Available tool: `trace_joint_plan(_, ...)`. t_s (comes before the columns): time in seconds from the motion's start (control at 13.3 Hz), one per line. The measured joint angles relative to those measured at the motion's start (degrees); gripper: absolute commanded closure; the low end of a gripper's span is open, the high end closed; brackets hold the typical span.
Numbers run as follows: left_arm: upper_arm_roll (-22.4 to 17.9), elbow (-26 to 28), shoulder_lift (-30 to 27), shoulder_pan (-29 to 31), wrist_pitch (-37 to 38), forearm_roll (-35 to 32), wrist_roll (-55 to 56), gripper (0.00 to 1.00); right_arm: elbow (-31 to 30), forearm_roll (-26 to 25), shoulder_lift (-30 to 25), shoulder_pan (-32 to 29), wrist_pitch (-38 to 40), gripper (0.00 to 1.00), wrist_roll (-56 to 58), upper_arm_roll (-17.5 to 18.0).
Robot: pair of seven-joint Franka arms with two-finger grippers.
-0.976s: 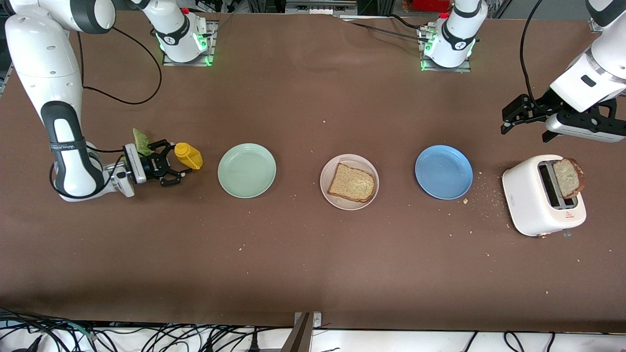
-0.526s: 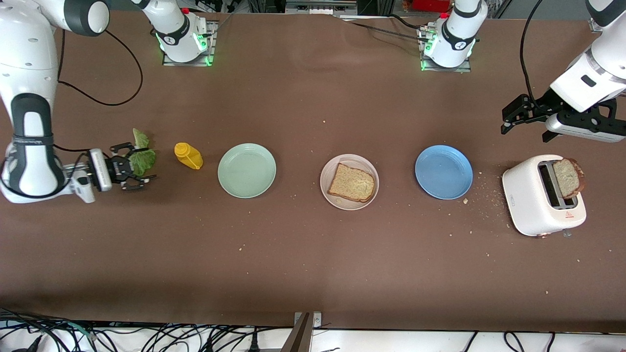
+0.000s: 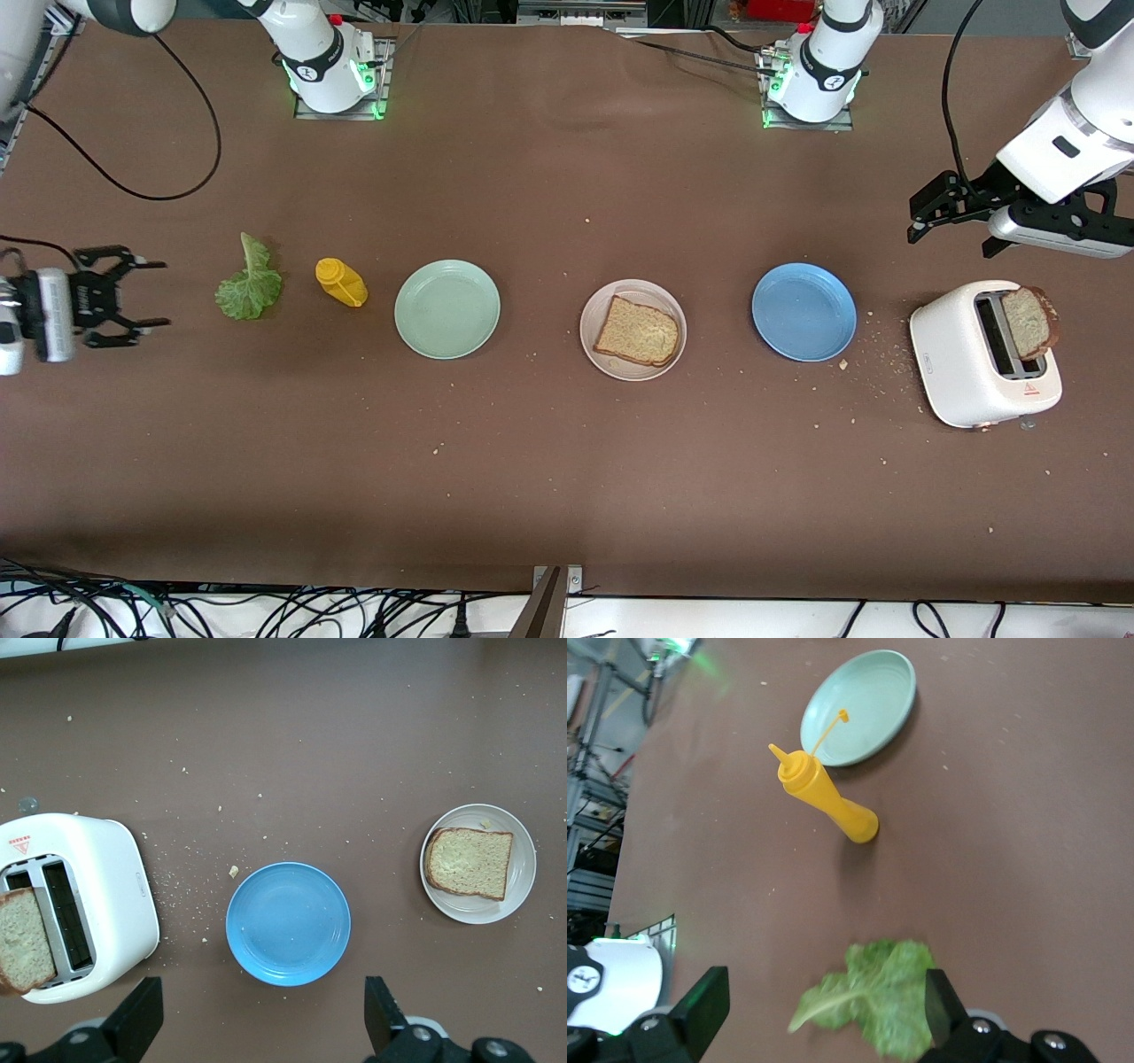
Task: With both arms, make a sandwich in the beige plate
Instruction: 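Withdraw the open right gripper away from the bottle, then reach down and grasp the green lettuce leaf with the right gripper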
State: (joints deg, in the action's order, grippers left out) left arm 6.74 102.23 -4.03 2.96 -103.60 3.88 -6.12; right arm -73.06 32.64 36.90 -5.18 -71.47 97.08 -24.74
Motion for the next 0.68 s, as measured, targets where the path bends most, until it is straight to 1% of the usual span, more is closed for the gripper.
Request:
trace_joint_plan(0.23,0.0,0.0,0.0,0.0,0.0,0.0,0.0,0.0,0.5,-8.4,-6.8,1.9,-0.4,0.02,-17.7,0.1)
trace_joint_plan(0.45,0.0,0.0,0.0,0.0,0.0,0.0,0.0,0.0,0.6,-18.0,-12.0,8.7,-1.6,0.02,-36.6,0.3)
trace_joint_plan(0.68,0.0,0.0,0.0,0.0,0.0,0.0,0.0,0.0,-0.1,-25.5,-14.4,15.0,-2.5,0.02,-52.4,0.5)
